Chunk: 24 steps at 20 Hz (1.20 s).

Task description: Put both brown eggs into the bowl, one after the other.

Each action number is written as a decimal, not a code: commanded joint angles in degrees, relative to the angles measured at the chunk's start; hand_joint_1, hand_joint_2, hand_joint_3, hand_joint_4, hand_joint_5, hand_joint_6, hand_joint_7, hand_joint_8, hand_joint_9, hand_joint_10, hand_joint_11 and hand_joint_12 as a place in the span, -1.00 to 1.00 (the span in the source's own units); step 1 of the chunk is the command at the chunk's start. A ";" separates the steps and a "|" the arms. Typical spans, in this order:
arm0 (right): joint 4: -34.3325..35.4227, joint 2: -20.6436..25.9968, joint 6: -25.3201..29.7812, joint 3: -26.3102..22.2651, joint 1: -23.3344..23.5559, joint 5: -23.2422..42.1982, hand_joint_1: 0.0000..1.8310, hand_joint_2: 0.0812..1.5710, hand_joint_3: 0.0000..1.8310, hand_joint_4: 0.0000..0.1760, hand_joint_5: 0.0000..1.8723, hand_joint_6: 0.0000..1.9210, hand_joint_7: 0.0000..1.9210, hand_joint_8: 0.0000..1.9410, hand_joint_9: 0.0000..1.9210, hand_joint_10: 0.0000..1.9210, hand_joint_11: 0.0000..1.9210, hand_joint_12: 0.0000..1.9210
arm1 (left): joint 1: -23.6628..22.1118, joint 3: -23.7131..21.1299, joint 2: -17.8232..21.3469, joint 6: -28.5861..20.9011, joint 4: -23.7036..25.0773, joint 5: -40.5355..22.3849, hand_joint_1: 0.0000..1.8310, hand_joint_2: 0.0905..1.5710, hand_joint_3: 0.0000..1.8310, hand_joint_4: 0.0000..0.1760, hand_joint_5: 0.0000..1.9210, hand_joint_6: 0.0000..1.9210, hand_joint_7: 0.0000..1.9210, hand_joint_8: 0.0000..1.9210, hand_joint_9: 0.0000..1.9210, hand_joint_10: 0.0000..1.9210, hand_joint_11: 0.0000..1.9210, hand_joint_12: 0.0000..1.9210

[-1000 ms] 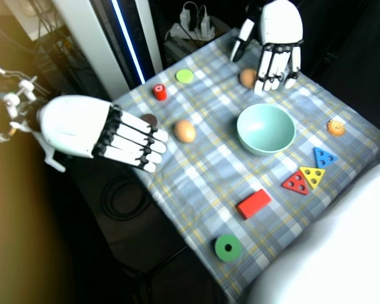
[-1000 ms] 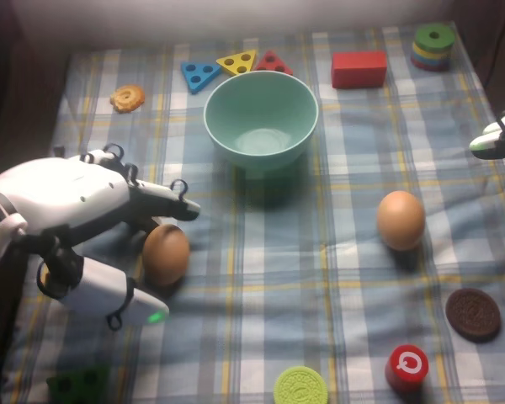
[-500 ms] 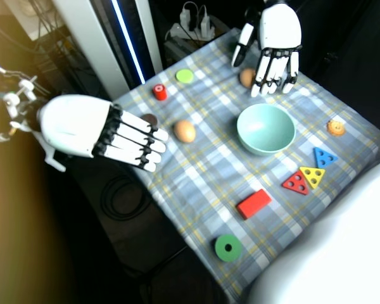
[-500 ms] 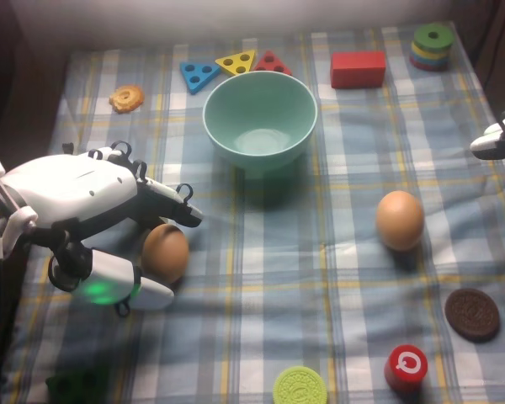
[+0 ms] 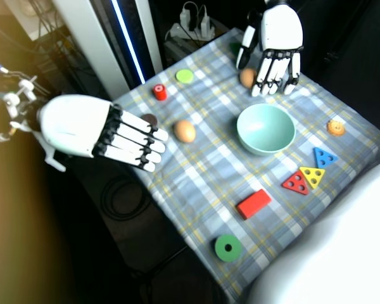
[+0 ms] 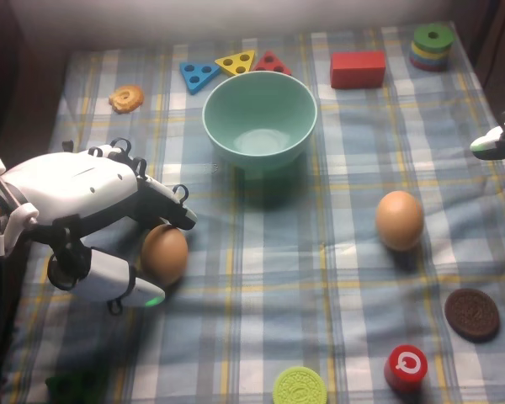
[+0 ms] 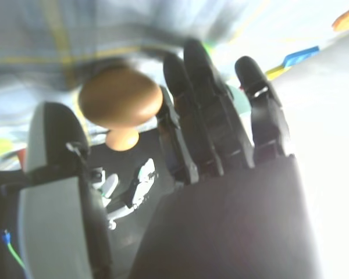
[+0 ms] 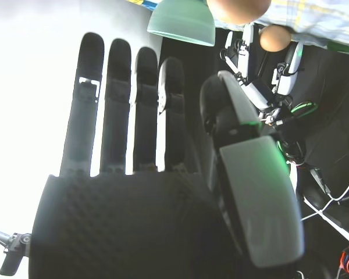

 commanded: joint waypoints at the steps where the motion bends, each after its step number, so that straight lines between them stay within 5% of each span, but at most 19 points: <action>1: 1.60 0.25 0.21 0.16 0.24 6.71 -0.17 0.70 -1.00 -1.00 -0.29 -1.00 -0.22 -0.99 -0.23 -0.99 -0.46 -0.37 | -0.54 0.26 -0.27 0.08 0.09 -4.54 0.00 0.14 -0.99 0.38 -0.26 -1.00 -0.14 -1.00 -0.24 -0.99 -1.00 -0.13; 5: 1.61 0.24 0.21 0.12 0.23 6.71 -0.20 0.70 -1.00 -1.00 -0.28 -1.00 -0.21 -1.00 -0.23 -1.00 -0.47 -0.39 | -0.54 0.44 -0.38 0.08 -0.85 -4.73 0.12 0.18 -0.98 0.39 -0.22 -0.99 -0.08 -0.98 -0.19 -0.98 -1.00 -0.06; 6: 1.62 0.24 0.21 0.11 0.20 6.71 -0.19 0.70 -1.00 -1.00 -0.28 -1.00 -0.21 -1.00 -0.23 -1.00 -0.47 -0.39 | -0.54 0.50 -0.42 0.08 -1.31 -5.17 0.19 0.20 -0.98 0.26 -0.19 -0.98 -0.06 -0.98 -0.17 -0.97 -1.00 -0.06; 8: 1.66 0.24 0.21 0.09 0.13 6.71 -0.20 0.70 -1.00 -1.00 -0.28 -1.00 -0.21 -1.00 -0.23 -1.00 -0.47 -0.40 | -0.54 0.51 -0.54 0.08 -2.16 -6.28 0.18 0.24 -0.99 -0.30 -0.09 -0.99 -0.05 -0.99 -0.15 -0.98 -0.95 -0.08; 9: 1.70 0.24 0.21 0.08 0.10 6.71 -0.20 0.70 -1.00 -1.00 -0.28 -1.00 -0.21 -1.00 -0.23 -1.00 -0.47 -0.40 | -0.55 0.51 -0.60 0.08 -2.40 -6.72 0.18 0.24 -0.99 -0.30 -0.09 -0.99 -0.05 -0.99 -0.15 -0.98 -0.95 -0.08; 10: 1.73 0.24 0.21 0.07 0.09 6.71 -0.17 0.70 -1.00 -1.00 -0.28 -1.00 -0.21 -1.00 -0.23 -1.00 -0.47 -0.41 | -0.58 0.52 -0.68 0.08 -2.71 -7.22 0.17 0.26 -0.99 -0.61 -0.08 -0.99 -0.04 -0.99 -0.15 -0.98 -0.97 -0.08; 11: 1.74 0.24 0.21 0.07 0.09 6.71 -0.17 0.70 -1.00 -1.00 -0.28 -1.00 -0.21 -1.00 -0.23 -1.00 -0.47 -0.41 | -0.59 0.52 -0.75 0.08 -2.95 -7.71 0.15 0.33 -1.00 0.54 0.04 -0.27 -0.01 -0.99 -0.14 -0.98 -0.98 -0.04; 12: 1.75 0.24 0.21 0.07 0.09 6.71 -0.18 0.70 -1.00 -1.00 -0.28 -1.00 -0.21 -1.00 -0.23 -1.00 -0.47 -0.41 | -0.60 0.52 -0.85 0.08 -3.26 -8.15 0.10 0.40 -1.00 0.98 -0.03 0.08 0.01 -0.99 -0.12 -0.98 -0.98 -0.02; 24: 2.25 0.23 0.21 0.08 -0.31 6.72 -0.22 0.71 -1.00 -1.00 -0.28 -1.00 -0.21 -1.00 -0.25 -1.00 -0.50 -0.39 | -0.90 -0.32 -0.66 -2.39 -4.68 -15.30 0.11 0.36 -1.00 1.00 0.03 -0.02 0.15 -0.98 -0.01 -0.97 -0.97 -0.01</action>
